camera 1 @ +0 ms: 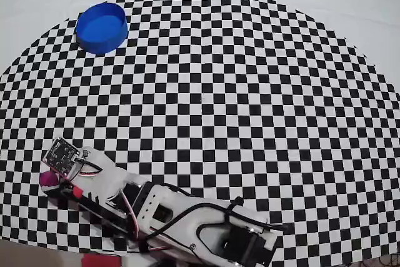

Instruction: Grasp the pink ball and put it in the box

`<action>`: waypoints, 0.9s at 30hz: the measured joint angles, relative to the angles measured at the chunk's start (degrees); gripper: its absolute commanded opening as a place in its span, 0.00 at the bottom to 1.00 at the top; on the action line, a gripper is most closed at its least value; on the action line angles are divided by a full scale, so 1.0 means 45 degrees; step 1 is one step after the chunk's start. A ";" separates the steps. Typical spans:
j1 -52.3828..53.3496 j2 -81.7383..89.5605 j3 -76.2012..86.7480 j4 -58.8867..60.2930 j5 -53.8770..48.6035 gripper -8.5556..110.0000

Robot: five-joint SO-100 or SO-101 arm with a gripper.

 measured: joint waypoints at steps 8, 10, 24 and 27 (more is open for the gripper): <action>-0.0059 -0.0703 -0.0293 0.0000 0.0000 0.32; -0.0059 -0.0820 -0.0293 0.0000 0.0000 0.32; -0.0059 -0.2051 -0.0938 -0.0020 0.0000 0.32; -0.0059 -0.2324 -0.1172 -0.0020 0.0000 0.32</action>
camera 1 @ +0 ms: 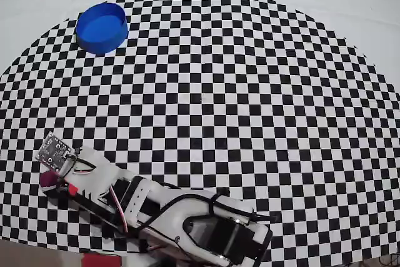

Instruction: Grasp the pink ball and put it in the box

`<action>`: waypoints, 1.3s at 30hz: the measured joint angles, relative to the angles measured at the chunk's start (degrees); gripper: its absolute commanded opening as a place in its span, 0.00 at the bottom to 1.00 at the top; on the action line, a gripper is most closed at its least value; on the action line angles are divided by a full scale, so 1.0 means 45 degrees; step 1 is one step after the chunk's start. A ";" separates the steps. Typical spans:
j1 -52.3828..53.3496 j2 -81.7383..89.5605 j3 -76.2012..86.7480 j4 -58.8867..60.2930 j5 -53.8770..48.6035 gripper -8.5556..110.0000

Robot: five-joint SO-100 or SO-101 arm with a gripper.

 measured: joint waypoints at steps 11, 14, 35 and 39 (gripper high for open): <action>0.0000 -0.0469 -0.0059 0.0000 0.0000 0.32; 0.0000 -0.0820 -0.0059 0.0000 0.0000 0.32; 0.0000 -0.2930 -0.1621 -0.0234 0.0000 0.32; 0.0000 -0.3242 -0.1934 -0.0234 0.0000 0.32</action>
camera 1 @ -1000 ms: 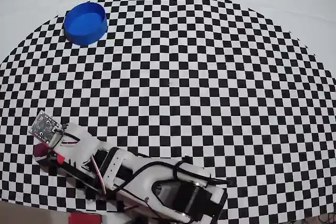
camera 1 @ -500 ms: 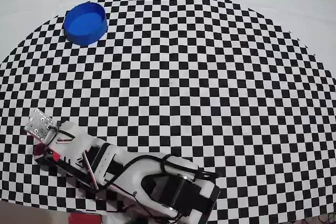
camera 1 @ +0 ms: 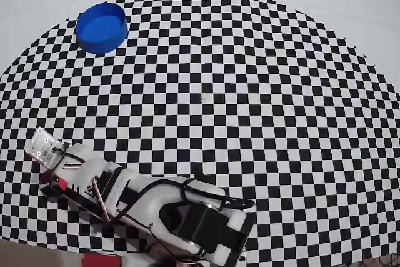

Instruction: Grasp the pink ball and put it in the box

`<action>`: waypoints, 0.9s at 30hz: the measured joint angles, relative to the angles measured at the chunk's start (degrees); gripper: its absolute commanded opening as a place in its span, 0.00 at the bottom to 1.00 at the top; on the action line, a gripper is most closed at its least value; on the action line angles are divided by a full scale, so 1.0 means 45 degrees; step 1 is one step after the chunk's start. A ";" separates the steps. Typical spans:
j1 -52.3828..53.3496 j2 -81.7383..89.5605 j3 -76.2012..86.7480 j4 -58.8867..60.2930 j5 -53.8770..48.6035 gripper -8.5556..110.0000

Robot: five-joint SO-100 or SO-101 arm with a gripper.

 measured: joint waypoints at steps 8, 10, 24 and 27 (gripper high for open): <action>0.0000 -0.0781 -0.0508 0.0000 0.0000 0.32; 0.0000 -0.0898 -0.0625 0.0000 0.0000 0.32; -0.0195 -0.1738 -0.1055 0.0000 0.0000 0.32; -0.0156 -0.1758 -0.1133 0.0000 0.0000 0.32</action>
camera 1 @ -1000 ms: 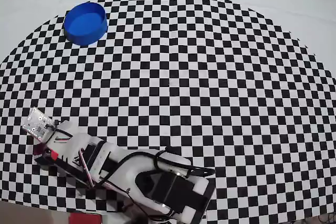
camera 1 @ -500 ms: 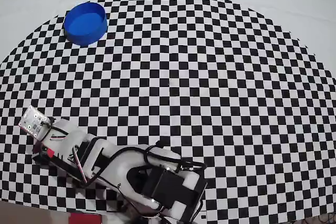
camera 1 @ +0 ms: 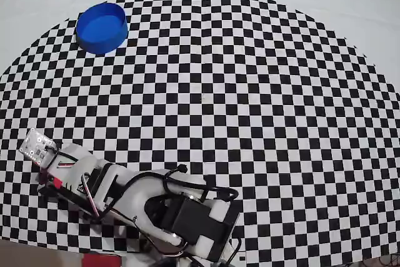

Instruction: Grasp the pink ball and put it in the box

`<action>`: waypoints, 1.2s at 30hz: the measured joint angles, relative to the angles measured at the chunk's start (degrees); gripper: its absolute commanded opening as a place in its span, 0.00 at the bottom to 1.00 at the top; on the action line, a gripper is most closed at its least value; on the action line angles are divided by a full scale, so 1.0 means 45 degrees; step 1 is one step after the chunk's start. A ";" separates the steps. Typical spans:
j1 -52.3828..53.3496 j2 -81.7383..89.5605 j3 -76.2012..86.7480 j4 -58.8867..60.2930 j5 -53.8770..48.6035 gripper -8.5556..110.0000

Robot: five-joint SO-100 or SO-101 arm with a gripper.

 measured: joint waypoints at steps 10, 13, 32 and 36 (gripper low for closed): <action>-0.0098 -0.0566 -0.0293 0.0000 0.0000 0.32; -0.0098 -0.0762 -0.0488 -0.0078 0.0000 0.32; -0.0137 -0.1523 -0.0684 -0.0117 0.0000 0.32; -0.0215 -0.1641 -0.0723 -0.0117 0.0000 0.32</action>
